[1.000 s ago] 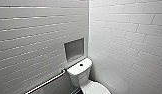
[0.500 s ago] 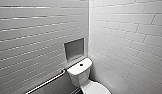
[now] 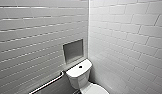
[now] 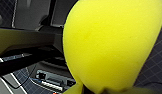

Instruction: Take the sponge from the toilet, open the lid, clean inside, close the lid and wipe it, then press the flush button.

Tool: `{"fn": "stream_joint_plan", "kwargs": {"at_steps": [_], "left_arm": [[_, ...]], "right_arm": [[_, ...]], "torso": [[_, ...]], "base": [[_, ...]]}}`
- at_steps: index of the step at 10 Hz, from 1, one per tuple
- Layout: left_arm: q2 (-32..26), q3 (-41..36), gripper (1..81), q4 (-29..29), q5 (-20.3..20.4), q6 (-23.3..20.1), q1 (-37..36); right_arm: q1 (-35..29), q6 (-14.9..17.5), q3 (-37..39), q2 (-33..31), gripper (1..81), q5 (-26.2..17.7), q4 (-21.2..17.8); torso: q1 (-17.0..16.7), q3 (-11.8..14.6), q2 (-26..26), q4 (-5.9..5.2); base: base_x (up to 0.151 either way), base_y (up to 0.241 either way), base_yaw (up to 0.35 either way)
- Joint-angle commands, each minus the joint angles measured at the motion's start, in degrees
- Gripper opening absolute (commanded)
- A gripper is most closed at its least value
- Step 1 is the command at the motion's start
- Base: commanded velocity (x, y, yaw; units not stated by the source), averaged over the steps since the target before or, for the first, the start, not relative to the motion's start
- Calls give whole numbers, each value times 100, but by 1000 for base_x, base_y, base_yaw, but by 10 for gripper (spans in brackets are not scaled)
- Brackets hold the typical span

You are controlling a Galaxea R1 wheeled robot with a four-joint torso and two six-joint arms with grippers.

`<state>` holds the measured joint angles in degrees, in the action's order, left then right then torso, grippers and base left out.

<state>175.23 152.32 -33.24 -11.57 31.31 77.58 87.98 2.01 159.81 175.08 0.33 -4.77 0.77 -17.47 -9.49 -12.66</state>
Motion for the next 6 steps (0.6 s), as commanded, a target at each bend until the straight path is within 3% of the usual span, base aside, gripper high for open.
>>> {"fn": "stream_joint_plan", "kwargs": {"at_steps": [1,6], "left_arm": [[-14,-27,811,20,-320,-19,-265],[-22,-27,811,28,-276,-19,-257]], "right_arm": [[-135,1,6,3,10,-393,37],[-135,-17,6,-6,10,-393,37]], "torso": [[0,0,0,0],[0,0,2,0]], "base": [[89,0,0],[90,0,0]]}}
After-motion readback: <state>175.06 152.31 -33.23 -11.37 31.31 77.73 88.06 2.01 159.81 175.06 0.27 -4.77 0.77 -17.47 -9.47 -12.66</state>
